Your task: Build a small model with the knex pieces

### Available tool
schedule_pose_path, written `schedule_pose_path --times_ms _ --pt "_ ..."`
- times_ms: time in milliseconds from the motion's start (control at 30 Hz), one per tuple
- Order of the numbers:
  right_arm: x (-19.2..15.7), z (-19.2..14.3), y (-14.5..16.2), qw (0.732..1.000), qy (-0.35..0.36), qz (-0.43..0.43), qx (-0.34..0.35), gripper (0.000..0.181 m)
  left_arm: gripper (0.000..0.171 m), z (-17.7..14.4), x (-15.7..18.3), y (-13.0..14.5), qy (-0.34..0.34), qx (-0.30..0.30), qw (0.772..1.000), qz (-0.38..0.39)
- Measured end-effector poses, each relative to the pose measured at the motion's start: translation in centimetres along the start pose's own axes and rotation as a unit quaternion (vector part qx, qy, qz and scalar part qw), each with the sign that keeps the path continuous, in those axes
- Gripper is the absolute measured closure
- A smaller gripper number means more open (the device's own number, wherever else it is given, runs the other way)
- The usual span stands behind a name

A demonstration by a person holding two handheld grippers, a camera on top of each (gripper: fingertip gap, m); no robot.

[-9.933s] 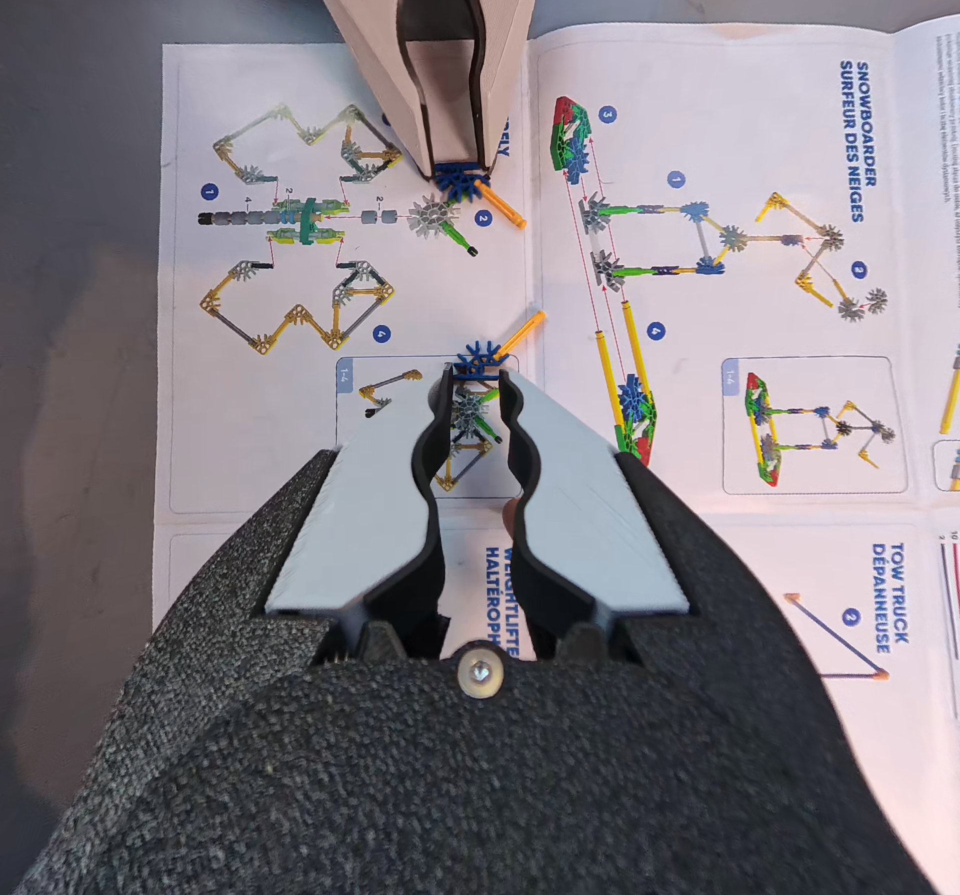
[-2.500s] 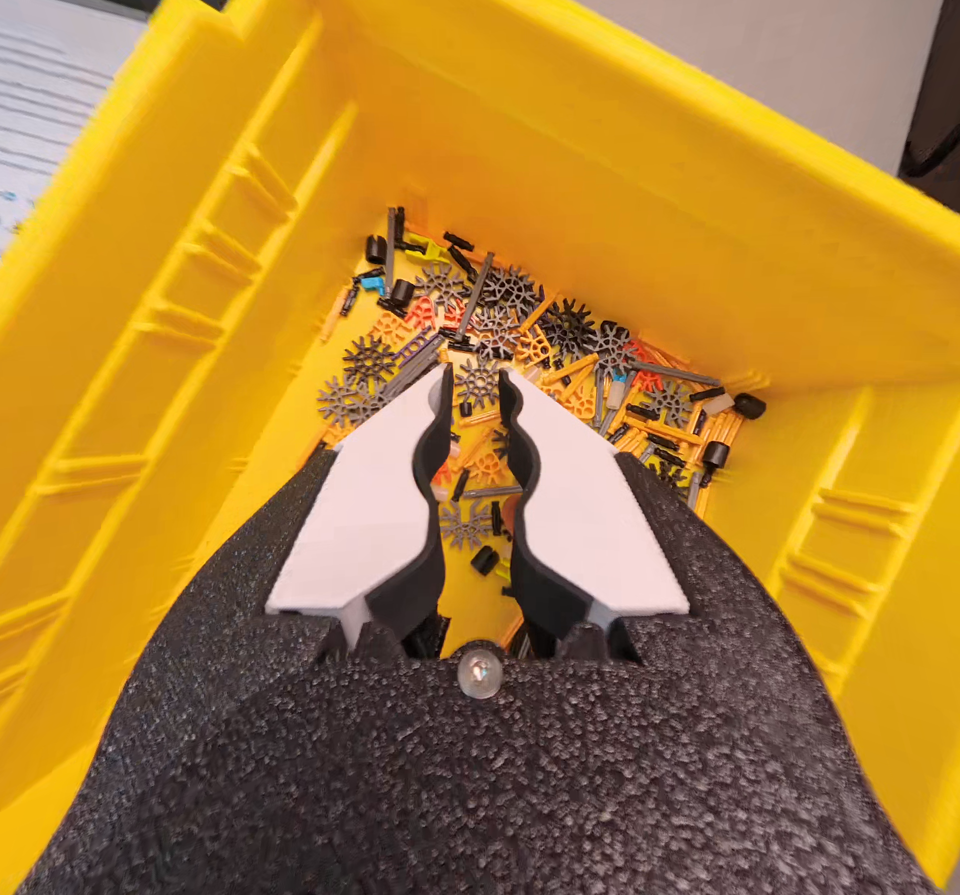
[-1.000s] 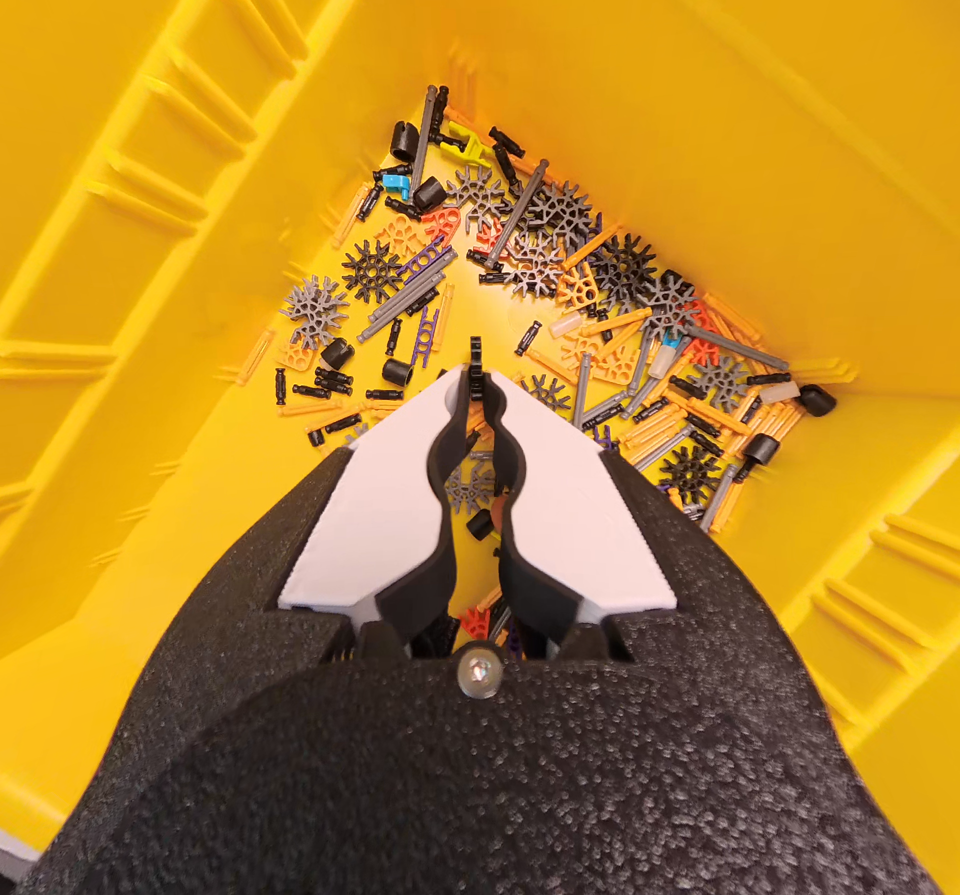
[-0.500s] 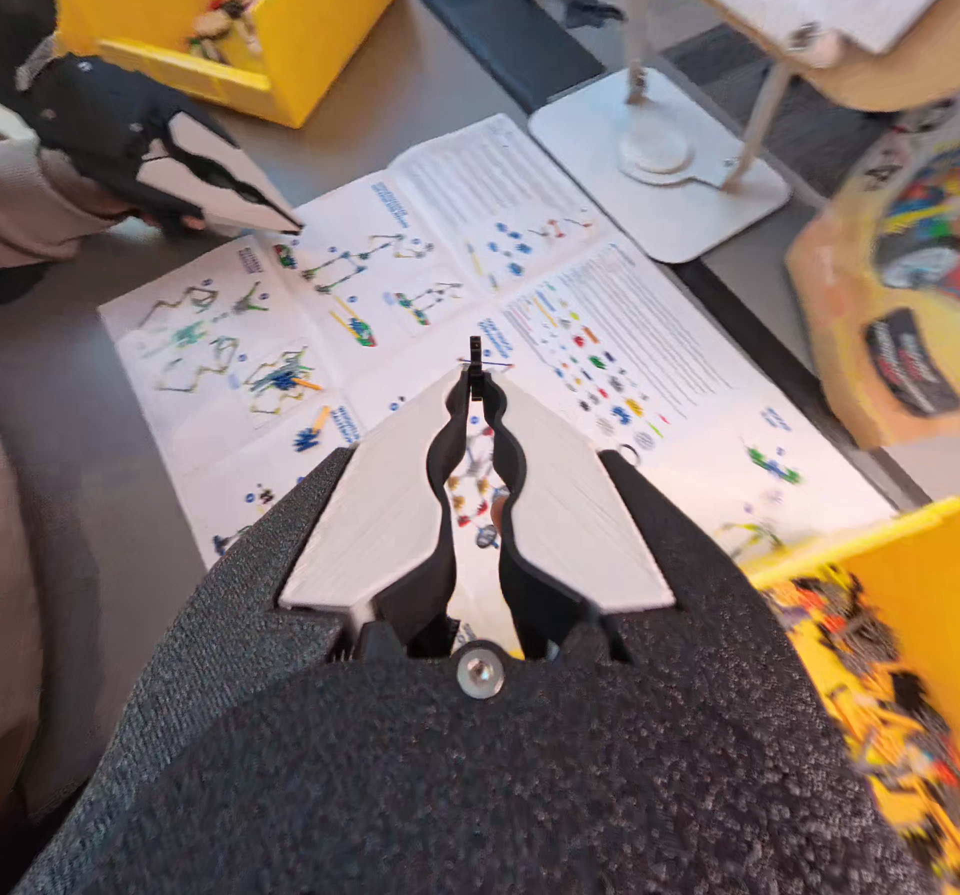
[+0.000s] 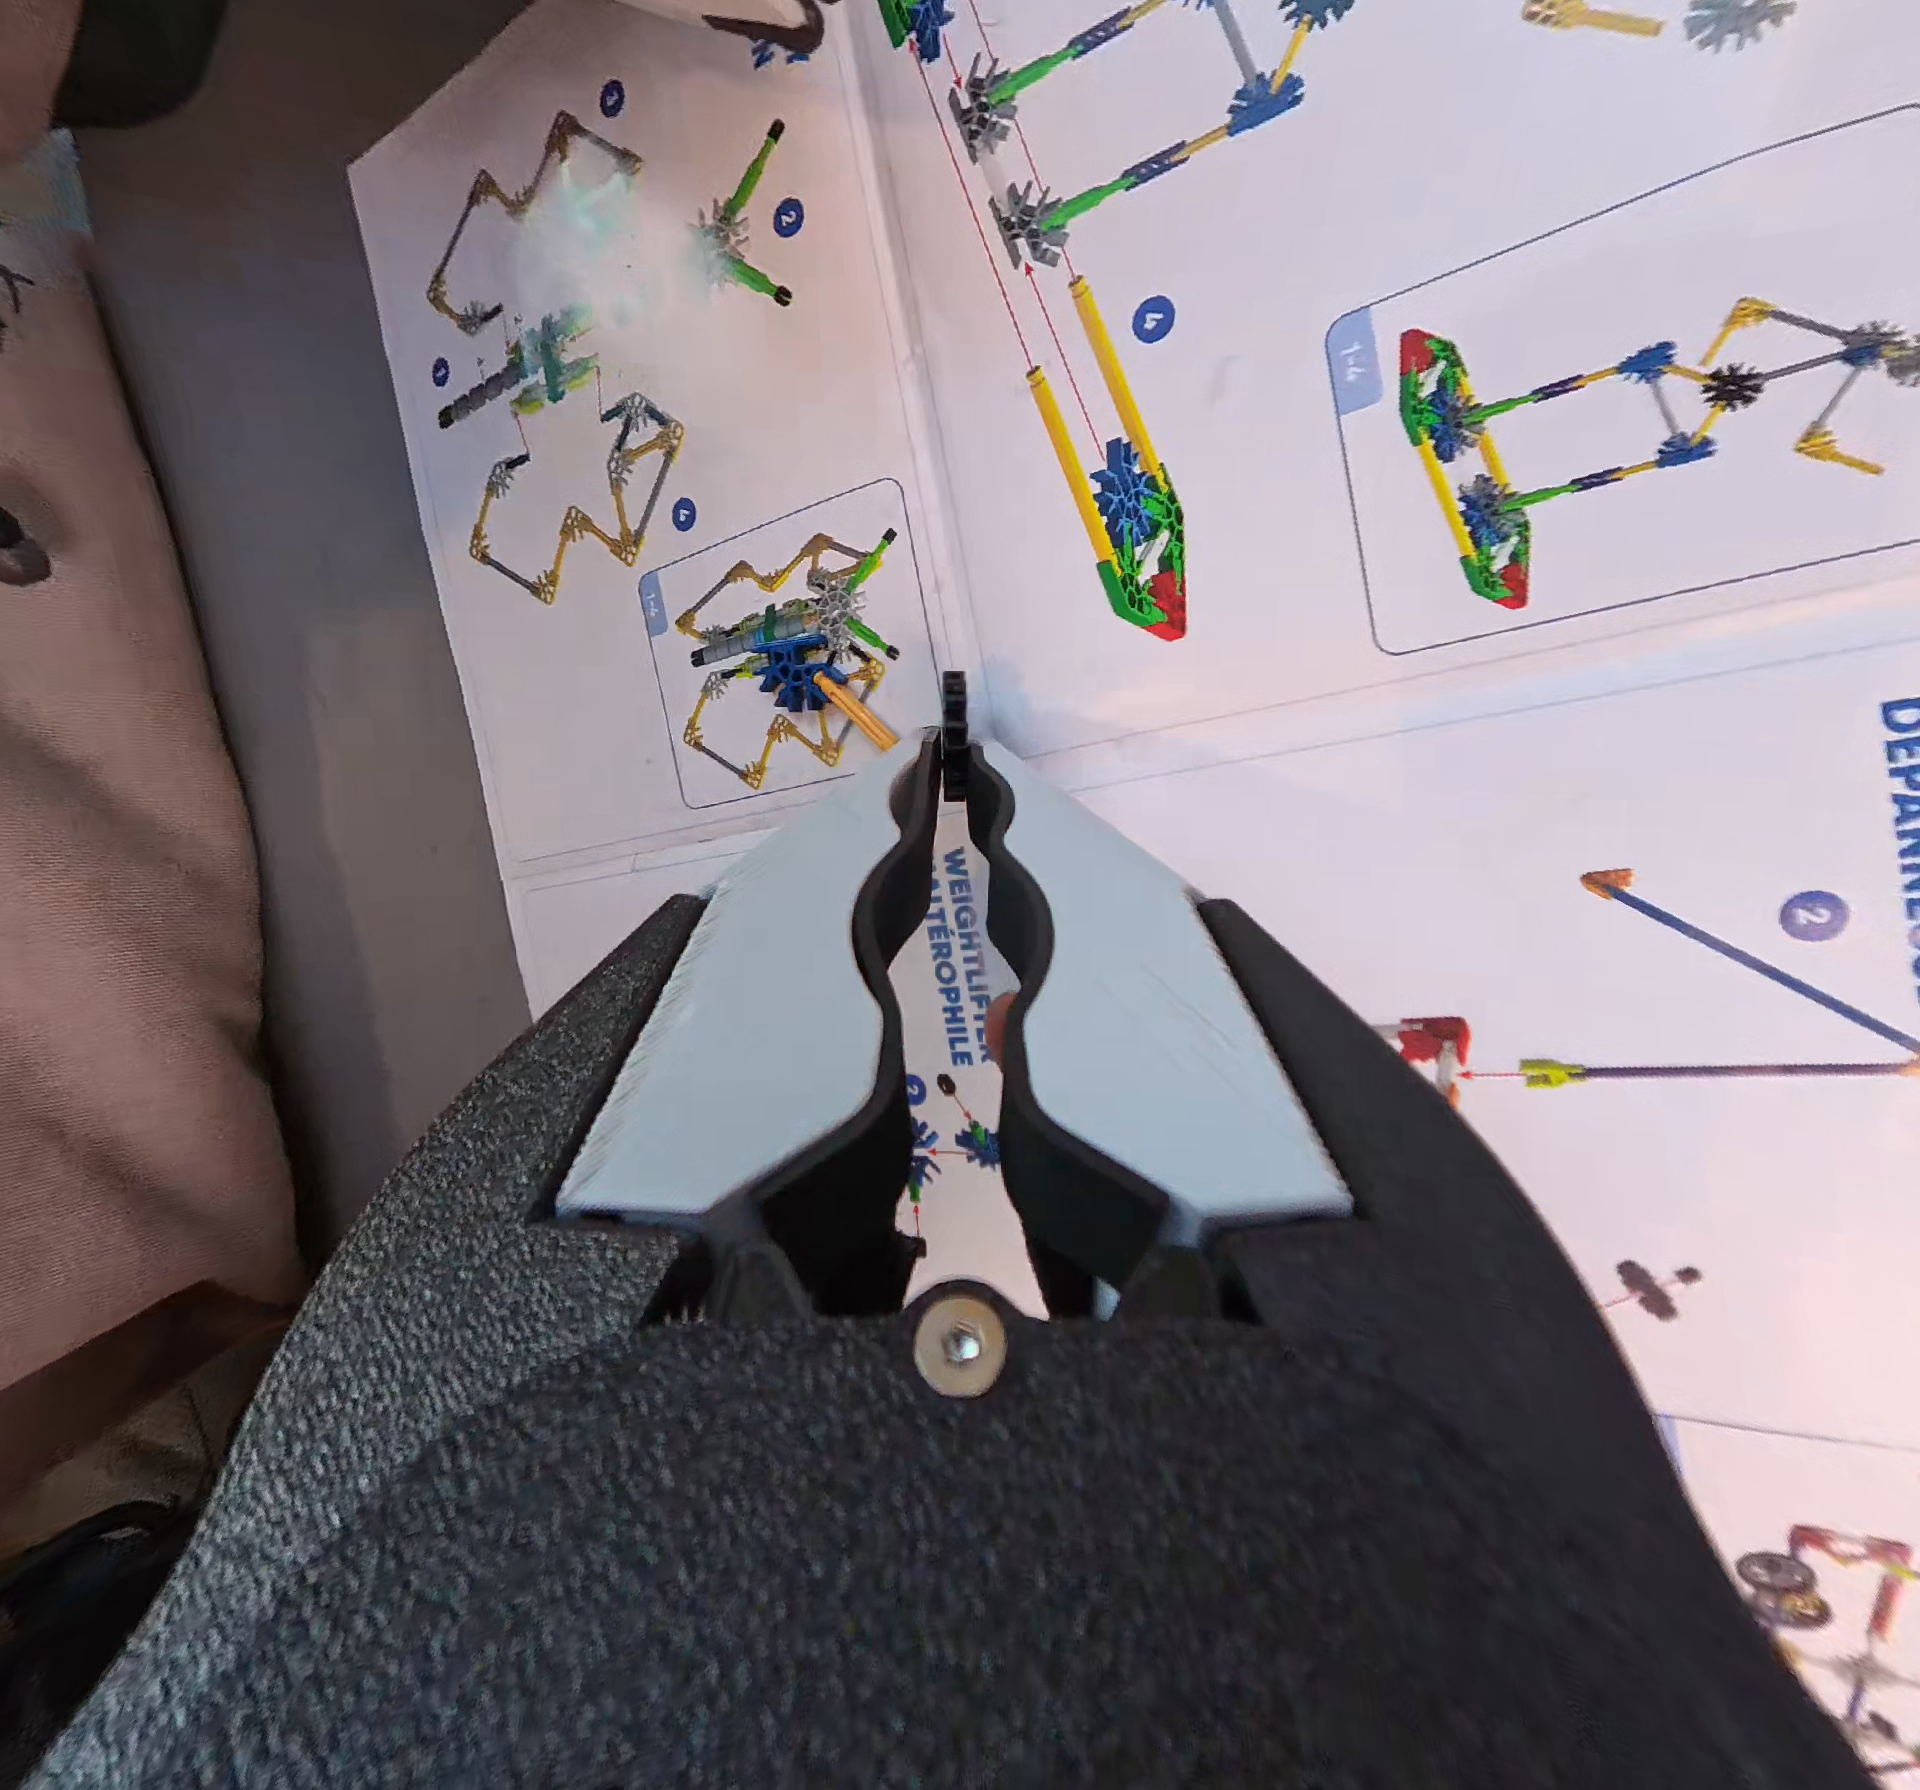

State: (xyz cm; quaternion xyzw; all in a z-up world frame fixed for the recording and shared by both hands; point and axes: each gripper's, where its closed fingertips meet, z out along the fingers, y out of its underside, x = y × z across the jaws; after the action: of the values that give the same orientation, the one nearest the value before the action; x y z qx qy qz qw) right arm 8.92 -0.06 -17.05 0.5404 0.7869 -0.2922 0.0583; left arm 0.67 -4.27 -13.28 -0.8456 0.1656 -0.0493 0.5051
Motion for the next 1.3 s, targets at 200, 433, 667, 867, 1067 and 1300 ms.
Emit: schedule_pose_path --times_ms 200,433,667,867,1067,1300 --pt "1.2 -1.0 -0.1 1.000 0.016 0.003 0.005 0.164 0.171 0.2 0.2 0.3 0.010 -0.004 1.000 -0.006" --pt "0.9 -3.6 0.5 0.994 0.097 -0.022 0.051 0.163 0.166 0.5 1.5 0.3 0.031 -0.010 0.999 0.005" --pt "-0.2 -2.5 2.4 0.980 0.166 -0.024 0.104 0.164 0.155 1.1 4.3 0.2 0.086 -0.025 0.996 0.020" --pt "1.3 -1.8 0.4 0.968 0.204 -0.081 0.121 0.158 0.155 1.6 4.9 0.6 0.092 -0.040 0.995 0.026" --pt "1.5 -0.3 -0.7 0.972 0.191 -0.108 0.085 0.160 0.155 1.1 2.0 1.6 0.038 -0.058 0.997 0.016" --pt "0.6 -0.8 -3.0 0.972 0.184 -0.072 0.127 0.160 0.155 0.8 0.0 3.4 0.025 -0.094 0.995 -0.021"
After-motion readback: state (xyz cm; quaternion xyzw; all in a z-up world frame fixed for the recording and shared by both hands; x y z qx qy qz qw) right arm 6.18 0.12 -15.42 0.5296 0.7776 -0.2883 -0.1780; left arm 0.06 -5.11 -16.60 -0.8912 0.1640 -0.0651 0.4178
